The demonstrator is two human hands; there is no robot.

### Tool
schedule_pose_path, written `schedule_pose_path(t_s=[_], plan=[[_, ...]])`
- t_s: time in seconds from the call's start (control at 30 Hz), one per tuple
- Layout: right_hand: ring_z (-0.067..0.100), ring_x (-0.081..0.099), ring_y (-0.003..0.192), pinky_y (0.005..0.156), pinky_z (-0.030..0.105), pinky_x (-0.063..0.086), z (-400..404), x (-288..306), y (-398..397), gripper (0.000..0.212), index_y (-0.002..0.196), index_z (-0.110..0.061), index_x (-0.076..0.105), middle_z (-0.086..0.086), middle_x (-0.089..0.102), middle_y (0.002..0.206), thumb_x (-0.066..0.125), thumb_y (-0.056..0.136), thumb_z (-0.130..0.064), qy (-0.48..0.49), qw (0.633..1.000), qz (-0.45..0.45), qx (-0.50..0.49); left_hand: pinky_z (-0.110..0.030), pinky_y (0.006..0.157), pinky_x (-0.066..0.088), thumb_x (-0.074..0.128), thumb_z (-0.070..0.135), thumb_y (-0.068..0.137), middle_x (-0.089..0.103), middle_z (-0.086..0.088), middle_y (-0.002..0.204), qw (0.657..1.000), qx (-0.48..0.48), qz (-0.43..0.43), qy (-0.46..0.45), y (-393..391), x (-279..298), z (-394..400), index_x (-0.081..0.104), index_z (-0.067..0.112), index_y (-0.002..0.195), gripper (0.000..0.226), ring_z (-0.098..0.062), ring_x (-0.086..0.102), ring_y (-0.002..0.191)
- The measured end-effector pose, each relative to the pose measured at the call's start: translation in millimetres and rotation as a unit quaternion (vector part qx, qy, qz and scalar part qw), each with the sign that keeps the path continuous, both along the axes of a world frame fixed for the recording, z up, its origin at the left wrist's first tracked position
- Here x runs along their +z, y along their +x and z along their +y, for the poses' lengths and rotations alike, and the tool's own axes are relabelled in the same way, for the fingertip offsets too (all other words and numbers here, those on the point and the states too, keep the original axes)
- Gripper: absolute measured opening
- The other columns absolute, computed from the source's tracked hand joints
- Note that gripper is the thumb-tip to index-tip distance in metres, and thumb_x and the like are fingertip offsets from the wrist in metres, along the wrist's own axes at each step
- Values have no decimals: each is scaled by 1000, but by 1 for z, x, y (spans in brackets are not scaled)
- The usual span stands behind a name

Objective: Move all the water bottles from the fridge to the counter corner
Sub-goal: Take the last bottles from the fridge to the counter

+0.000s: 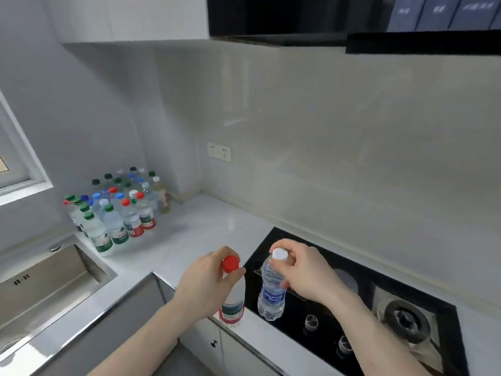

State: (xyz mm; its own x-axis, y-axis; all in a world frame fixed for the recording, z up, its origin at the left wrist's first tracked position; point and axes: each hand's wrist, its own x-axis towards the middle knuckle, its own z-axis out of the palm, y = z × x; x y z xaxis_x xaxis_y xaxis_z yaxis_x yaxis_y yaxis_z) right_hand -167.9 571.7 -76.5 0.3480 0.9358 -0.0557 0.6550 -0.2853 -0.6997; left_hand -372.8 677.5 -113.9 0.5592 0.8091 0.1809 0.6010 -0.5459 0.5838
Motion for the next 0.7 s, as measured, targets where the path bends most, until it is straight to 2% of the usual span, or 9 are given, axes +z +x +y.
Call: schedule_pose_path(t_s=[0.07, 0.13, 0.23, 0.43, 0.6, 0.7], plan=[[5, 74, 62, 64, 21, 46, 36, 2, -5, 14, 113, -38, 63, -18, 63, 63, 66, 98, -39, 7, 1000, 8, 21, -31, 73, 50, 62, 55, 94, 63, 16, 88, 1000, 16, 12, 2, -7, 0, 32, 54, 40, 100, 18, -9, 58, 81], [6, 74, 63, 61, 19, 46, 76, -1, -8, 15, 114, -35, 64, -13, 64, 71, 66, 99, -39, 12, 999, 10, 38, -31, 74, 51, 61, 56, 94, 63, 17, 89, 999, 32, 26, 4, -10, 0, 67, 53, 41, 100, 18, -8, 58, 82], [7, 75, 63, 66, 22, 53, 123, -6, -8, 15, 114, -36, 63, -10, 70, 84, 65, 99, -41, 17, 998, 13, 62, -28, 72, 48, 59, 57, 95, 62, 18, 93, 998, 49, 46, 0, -13, 1, 101, 51, 42, 102, 18, -8, 58, 85], [10, 74, 78, 83, 38, 61, 227, -26, -27, 15, 110, -43, 60, -9, 74, 90, 66, 97, -47, 6, 994, -16, 107, -31, 72, 48, 58, 55, 96, 61, 17, 95, 994, 87, 66, -11, -38, -1, 170, 49, 42, 103, 18, -14, 57, 87], [7, 74, 65, 77, 35, 61, 287, -24, -46, 11, 108, -41, 60, -9, 73, 90, 65, 98, -44, 6, 992, -11, 128, -34, 78, 52, 58, 57, 95, 64, 16, 101, 991, 110, 74, 7, -57, 5, 217, 53, 39, 109, 23, -15, 59, 91], [8, 75, 69, 72, 30, 60, 317, -24, -59, 11, 108, -42, 58, -9, 73, 95, 64, 99, -45, 6, 991, -27, 134, -32, 77, 51, 58, 58, 96, 64, 16, 102, 990, 112, 87, 6, -70, 6, 248, 54, 39, 110, 24, -15, 59, 91]])
